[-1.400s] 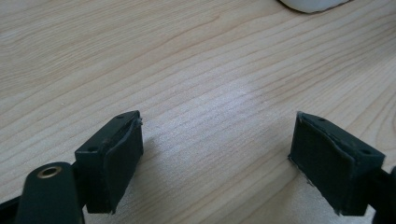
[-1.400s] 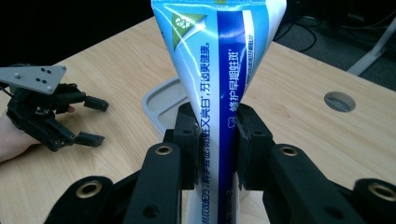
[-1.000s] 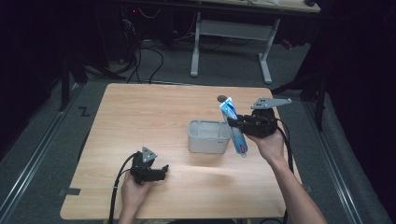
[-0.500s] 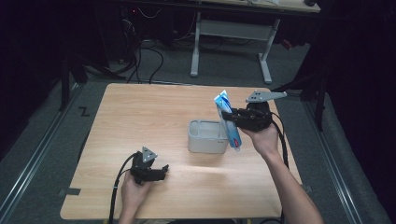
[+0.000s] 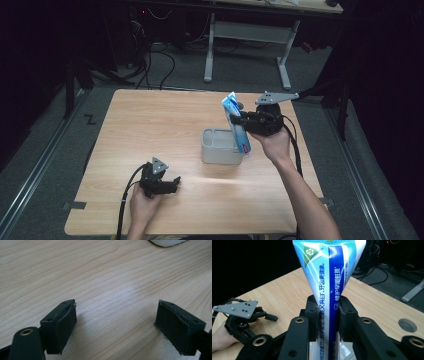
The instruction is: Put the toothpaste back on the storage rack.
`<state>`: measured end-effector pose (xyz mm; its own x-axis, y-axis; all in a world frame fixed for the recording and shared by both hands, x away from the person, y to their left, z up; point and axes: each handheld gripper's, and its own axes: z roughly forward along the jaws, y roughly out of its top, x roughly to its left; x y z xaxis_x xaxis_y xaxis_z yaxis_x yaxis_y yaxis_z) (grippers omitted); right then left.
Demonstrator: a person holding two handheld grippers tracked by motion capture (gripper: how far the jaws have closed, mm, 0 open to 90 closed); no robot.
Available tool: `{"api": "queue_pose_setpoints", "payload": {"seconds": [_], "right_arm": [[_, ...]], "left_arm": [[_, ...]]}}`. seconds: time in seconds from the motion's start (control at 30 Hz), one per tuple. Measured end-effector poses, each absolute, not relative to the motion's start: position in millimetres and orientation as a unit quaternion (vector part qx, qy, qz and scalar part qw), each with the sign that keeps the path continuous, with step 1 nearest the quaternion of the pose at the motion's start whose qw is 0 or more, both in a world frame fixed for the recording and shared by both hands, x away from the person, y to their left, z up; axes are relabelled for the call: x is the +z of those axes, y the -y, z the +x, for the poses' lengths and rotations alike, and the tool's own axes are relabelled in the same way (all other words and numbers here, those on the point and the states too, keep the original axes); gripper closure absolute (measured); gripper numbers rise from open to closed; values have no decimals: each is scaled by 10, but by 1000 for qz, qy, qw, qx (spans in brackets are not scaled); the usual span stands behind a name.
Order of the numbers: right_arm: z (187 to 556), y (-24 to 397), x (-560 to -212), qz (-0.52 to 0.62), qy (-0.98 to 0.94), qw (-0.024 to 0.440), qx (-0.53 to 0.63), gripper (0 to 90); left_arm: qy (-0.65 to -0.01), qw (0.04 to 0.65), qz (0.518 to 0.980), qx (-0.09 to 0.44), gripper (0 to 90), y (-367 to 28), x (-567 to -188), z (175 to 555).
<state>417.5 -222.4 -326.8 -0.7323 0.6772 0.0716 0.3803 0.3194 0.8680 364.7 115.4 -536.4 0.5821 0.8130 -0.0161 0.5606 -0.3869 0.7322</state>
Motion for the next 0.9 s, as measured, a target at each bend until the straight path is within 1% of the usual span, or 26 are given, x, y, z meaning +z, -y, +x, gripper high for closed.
{"api": "queue_pose_setpoints", "payload": {"seconds": [0.17, 0.27, 0.9], "right_arm": [[4205, 2178, -3234, 329, -797, 158, 481, 732], [4230, 2119, -3221, 327, -801, 175, 470, 732], [4418, 2042, -3186, 336, -791, 179, 479, 731]], "left_arm": [[-423, 359, 814, 176, 179, -1155, -5363, 3648], [-423, 359, 813, 177, 178, -1154, -5364, 3648], [-423, 359, 813, 177, 179, -1154, -5364, 3647]]}}
